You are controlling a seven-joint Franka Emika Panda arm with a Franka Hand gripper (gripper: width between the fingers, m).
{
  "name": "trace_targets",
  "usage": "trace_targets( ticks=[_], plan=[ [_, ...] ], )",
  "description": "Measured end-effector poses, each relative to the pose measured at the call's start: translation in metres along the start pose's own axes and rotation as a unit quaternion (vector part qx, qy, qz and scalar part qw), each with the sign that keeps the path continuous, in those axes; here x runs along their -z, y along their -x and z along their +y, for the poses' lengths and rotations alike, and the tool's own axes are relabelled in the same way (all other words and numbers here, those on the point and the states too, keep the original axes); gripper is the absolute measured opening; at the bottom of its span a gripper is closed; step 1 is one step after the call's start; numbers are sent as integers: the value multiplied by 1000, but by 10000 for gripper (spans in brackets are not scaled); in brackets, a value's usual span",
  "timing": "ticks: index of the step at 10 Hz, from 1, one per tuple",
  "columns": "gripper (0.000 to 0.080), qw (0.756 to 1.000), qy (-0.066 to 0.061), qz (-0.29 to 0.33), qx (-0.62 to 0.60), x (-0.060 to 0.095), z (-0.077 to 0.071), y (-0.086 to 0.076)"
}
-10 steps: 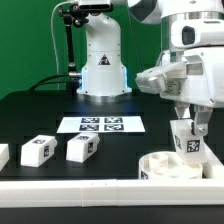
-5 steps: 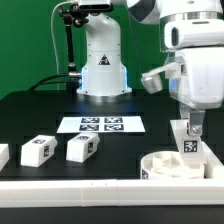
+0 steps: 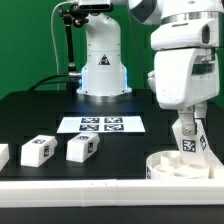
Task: Assemble stool
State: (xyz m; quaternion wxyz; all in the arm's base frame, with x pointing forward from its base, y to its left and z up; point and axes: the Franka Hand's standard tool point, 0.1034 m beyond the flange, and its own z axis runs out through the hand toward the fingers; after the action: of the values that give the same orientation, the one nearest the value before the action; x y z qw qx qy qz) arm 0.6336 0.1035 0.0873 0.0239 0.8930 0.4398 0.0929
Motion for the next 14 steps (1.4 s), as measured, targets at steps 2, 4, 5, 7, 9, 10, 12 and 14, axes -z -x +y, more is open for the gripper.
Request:
trace_targets(
  ticks=[2,4,5,7,9,10,12,14],
  plan=[
    [360,996,1,1,-87,0,-3,-4],
    [360,988,-2,4,-153,1,-3,-5],
    [359,984,-5,5,-180,0,-4,-5],
    [355,969,-13,8,-249,0,-6,-7],
    [348,953,-20,11,-302,0,-7,-8],
    [346,932,-25,17,-360,-1,-7,-7],
    [346,900,-31,22,-433,-1,-5,-5],
    [346,851,-39,22,-524,-1,-3,-3]
  ],
)
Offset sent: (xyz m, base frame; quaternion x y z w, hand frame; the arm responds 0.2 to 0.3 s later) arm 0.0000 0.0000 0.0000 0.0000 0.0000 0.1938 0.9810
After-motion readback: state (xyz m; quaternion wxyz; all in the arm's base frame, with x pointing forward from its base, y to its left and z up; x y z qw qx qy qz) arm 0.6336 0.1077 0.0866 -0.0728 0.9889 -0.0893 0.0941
